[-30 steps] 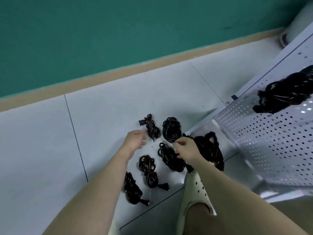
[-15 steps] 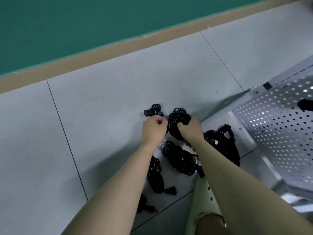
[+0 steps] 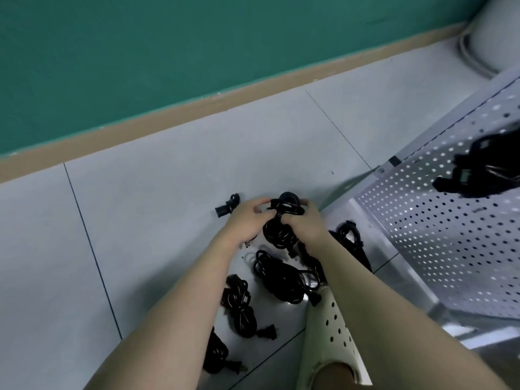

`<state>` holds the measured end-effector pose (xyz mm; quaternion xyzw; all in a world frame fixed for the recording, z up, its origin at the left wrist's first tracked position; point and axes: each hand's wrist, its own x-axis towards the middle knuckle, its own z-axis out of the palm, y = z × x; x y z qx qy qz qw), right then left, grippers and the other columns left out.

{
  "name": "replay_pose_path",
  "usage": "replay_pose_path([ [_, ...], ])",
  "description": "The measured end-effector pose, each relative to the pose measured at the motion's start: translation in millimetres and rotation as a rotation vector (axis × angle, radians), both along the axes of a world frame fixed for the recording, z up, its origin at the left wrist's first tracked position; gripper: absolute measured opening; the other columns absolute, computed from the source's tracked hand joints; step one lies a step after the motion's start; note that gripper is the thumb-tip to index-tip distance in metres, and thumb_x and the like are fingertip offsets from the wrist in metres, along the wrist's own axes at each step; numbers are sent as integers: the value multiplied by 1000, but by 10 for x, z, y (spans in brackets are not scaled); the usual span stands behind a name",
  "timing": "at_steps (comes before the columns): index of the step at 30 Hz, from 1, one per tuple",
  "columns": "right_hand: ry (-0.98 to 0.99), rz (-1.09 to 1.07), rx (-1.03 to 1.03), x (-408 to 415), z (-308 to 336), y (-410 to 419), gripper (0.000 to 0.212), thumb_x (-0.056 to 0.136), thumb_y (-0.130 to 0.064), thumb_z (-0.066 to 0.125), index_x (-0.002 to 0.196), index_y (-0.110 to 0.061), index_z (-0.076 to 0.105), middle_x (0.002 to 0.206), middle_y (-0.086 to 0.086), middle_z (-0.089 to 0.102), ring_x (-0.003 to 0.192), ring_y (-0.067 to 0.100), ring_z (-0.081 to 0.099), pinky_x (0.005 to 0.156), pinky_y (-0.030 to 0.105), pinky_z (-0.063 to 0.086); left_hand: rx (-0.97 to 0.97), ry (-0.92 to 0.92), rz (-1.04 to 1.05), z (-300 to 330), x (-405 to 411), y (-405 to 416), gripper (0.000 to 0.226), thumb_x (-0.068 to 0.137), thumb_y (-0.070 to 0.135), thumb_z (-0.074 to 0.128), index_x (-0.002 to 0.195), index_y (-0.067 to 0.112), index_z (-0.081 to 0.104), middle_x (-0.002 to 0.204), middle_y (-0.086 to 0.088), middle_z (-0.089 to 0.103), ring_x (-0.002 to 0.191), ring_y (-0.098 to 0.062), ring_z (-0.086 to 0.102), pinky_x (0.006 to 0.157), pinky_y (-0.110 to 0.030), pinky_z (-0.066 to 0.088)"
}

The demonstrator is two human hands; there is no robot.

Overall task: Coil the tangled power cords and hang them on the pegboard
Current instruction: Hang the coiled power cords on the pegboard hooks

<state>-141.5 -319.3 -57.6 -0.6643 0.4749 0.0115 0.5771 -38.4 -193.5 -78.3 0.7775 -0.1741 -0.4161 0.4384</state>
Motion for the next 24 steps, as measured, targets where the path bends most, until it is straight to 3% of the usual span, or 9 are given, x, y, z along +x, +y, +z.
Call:
replay_pose_path([
  [3, -125, -139, 107, 55, 457, -17, 50, 90, 0, 66, 132, -12, 42, 106, 9, 63, 92, 23, 69, 75, 34, 61, -115, 98, 50, 355, -84, -17, 44, 96, 49, 65, 137, 36, 54, 115, 2, 71, 103, -12, 70, 84, -25, 53],
  [7, -276, -240, 188, 52, 1131, -83, 51, 90, -9, 67, 135, -16, 43, 113, 14, 68, 96, 27, 71, 83, 45, 63, -250, 210, 182, 962, -243, -135, 44, 95, 51, 64, 121, 16, 64, 107, -3, 78, 94, -20, 76, 83, -37, 63],
  [10, -374, -204, 207, -95, 1699, -97, 67, 78, -20, 73, 139, -8, 50, 115, 17, 73, 97, 28, 76, 71, 39, 63, -310, 124, 198, 1522, -345, -181, 39, 96, 44, 60, 115, 11, 66, 100, -6, 79, 92, -25, 77, 80, -42, 64],
  [12, -409, -150, 166, -262, 2066, -103, 63, 77, -19, 74, 135, -7, 53, 113, 16, 74, 95, 26, 77, 67, 34, 61, -337, 31, 168, 1893, -446, -183, 31, 97, 37, 58, 111, 11, 66, 100, -7, 79, 95, -27, 76, 80, -43, 62],
  [15, -376, -23, 104, -612, 2549, -186, 46, 86, -21, 76, 127, -10, 57, 112, 10, 76, 98, 23, 76, 76, 35, 61, -383, -88, 138, 2348, -599, -162, 23, 94, 30, 60, 106, 12, 67, 100, -8, 78, 96, -27, 75, 86, -44, 60],
  [17, -328, 82, 79, -874, 2835, -266, 59, 83, -27, 80, 133, -9, 54, 116, 10, 74, 100, 26, 76, 82, 39, 63, -389, -161, 79, 2595, -699, -137, 33, 83, 39, 63, 104, 14, 69, 98, -6, 78, 90, -24, 75, 87, -44, 57],
  [19, -262, 142, -69, -1131, 3060, -309, 76, 80, -33, 84, 142, -17, 42, 122, 9, 69, 103, 25, 73, 88, 42, 62, -372, -203, 19, 2787, -811, -123, 44, 71, 48, 64, 100, 16, 72, 95, -5, 78, 81, -19, 71, 81, -40, 53],
  [21, -226, 221, -386, -1395, 3235, -282, 91, 75, -42, 84, 149, -30, 33, 131, 3, 56, 115, 23, 64, 97, 42, 56, -344, -197, -1, 2917, -933, -140, 49, 63, 47, 68, 96, 12, 72, 92, -9, 79, 75, -19, 69, 76, -37, 51],
  [24, -229, 535, -752, -1780, 3345, -134, 84, 78, -43, 81, 149, -35, 37, 141, -9, 43, 129, 8, 47, 108, 32, 44, -269, -163, -40, 3020, -1154, -220, 43, 61, 42, 72, 90, 10, 69, 78, -8, 75, 68, -21, 66, 70, -35, 50],
])
